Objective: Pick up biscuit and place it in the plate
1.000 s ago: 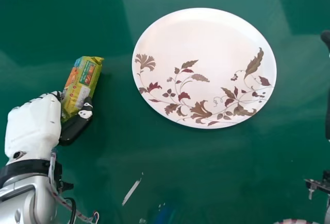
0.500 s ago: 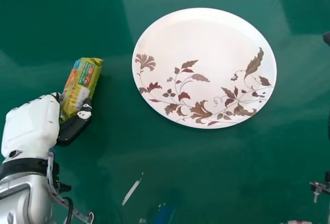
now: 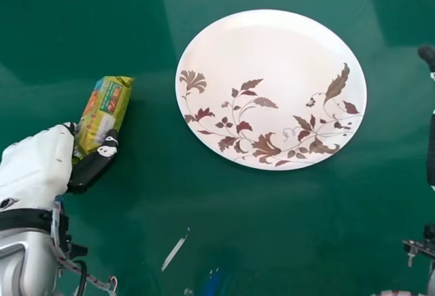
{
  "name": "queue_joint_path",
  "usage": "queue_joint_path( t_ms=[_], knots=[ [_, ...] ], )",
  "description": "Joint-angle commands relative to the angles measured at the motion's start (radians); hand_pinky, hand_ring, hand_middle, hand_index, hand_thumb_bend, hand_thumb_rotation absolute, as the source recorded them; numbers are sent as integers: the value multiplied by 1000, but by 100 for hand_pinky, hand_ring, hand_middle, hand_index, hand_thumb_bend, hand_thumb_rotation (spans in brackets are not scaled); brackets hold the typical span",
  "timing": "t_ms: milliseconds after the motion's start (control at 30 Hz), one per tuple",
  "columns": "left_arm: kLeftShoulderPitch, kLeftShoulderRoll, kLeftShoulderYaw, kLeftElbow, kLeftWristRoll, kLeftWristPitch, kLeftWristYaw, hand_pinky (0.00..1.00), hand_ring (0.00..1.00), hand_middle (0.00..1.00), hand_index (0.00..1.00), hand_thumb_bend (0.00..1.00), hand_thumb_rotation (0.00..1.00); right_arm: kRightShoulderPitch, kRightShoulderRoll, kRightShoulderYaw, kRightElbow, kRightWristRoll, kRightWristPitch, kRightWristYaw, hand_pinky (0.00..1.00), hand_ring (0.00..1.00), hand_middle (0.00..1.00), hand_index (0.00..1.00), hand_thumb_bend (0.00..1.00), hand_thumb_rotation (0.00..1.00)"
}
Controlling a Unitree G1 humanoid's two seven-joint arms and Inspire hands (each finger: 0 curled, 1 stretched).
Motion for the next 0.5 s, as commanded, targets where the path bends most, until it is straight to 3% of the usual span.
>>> queue_joint_path(
  t_ms=[0, 167, 467],
  knots=[
    [9, -72, 9, -11, -17, -7, -53, 22, 38, 45, 54, 51, 0, 5, 6, 6, 9, -9, -15, 10, 73, 90, 88, 78, 88, 41],
    [-24, -76, 22, -53, -11, -37, -97, 21, 38, 45, 54, 51, 0, 5, 3, 13, 7, -4, -13, 12, 76, 91, 88, 79, 87, 43],
    [-86, -79, 13, -57, 20, -47, -95, 20, 38, 45, 53, 51, 0, 19, 1, 5, 8, -12, -13, 7, 78, 91, 86, 78, 88, 45]
  ],
)
